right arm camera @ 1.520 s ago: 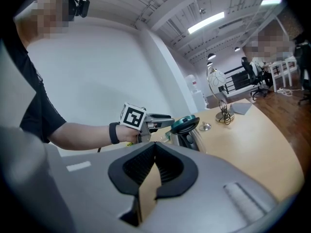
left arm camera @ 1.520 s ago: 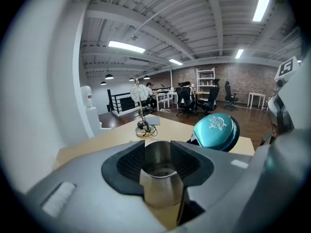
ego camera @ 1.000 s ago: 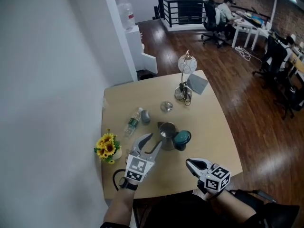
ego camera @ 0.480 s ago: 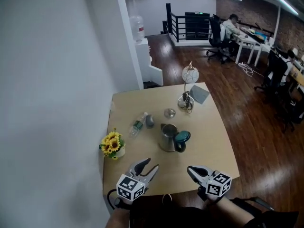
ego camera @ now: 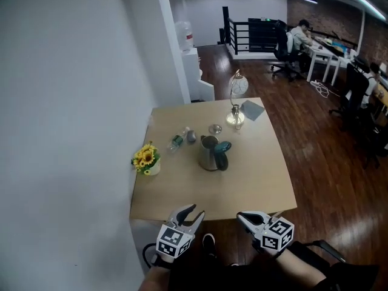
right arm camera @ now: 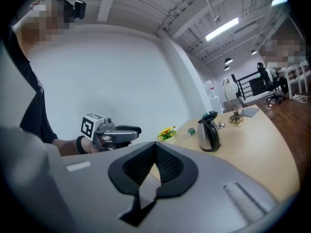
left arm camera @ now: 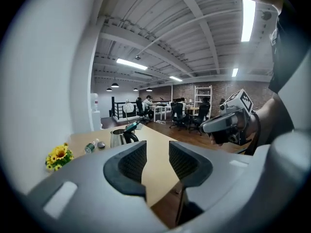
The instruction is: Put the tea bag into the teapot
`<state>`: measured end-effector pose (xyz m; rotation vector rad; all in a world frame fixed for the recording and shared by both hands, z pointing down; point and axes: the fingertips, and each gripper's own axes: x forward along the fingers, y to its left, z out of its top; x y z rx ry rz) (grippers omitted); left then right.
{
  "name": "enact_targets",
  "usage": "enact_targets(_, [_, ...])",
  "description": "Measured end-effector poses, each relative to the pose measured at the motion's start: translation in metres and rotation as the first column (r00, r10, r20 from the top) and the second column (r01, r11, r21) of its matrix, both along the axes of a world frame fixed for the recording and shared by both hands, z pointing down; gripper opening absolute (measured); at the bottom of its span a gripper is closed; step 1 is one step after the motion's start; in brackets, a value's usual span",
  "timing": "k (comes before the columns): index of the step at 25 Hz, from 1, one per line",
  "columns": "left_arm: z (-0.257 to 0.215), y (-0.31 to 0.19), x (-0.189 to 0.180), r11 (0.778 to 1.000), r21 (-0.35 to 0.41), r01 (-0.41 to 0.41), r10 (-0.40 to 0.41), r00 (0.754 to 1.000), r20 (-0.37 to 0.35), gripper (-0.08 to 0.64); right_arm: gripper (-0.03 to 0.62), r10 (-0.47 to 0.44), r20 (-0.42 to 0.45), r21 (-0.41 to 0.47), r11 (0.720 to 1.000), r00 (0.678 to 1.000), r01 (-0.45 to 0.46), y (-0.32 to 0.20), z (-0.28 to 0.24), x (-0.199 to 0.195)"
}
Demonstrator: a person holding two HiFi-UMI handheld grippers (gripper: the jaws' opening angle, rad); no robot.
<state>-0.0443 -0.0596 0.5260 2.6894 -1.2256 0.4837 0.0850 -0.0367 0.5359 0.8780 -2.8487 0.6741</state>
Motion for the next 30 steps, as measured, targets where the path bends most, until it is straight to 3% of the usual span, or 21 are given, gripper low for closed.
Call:
enact_targets(7, [0.018, 0.081, 0.022, 0.998, -0.054, -0.022, 0.020, 1.000, -0.022, 0.172, 0.008, 0.008, -0.055, -0.007, 1.000, 0.998, -0.009, 0.060, 0.005, 0.024])
enact_targets(11, [0.020, 0.109, 0.030, 0.997, -0.038, -0.064, 0.064, 0.998, -0.018, 0.173, 0.008, 0.034, -0.059, 0.001, 0.999, 0.998, -0.034, 0.076, 0.004, 0.031])
enact_targets(19, [0.006, 0.131, 0.025, 0.989, 0.072, -0.128, 0.122, 0.989, 0.089, 0.173, 0.008, 0.073, -0.027, -0.003, 0.997, 0.997, -0.073, 0.094, 0.000, 0.021])
enact_targets(30, [0.006, 0.134, 0.019, 0.987, 0.080, -0.142, 0.135, 0.987, 0.084, 0.173, 0.008, 0.081, -0.037, 0.008, 0.997, 0.996, -0.080, 0.102, -0.004, 0.020])
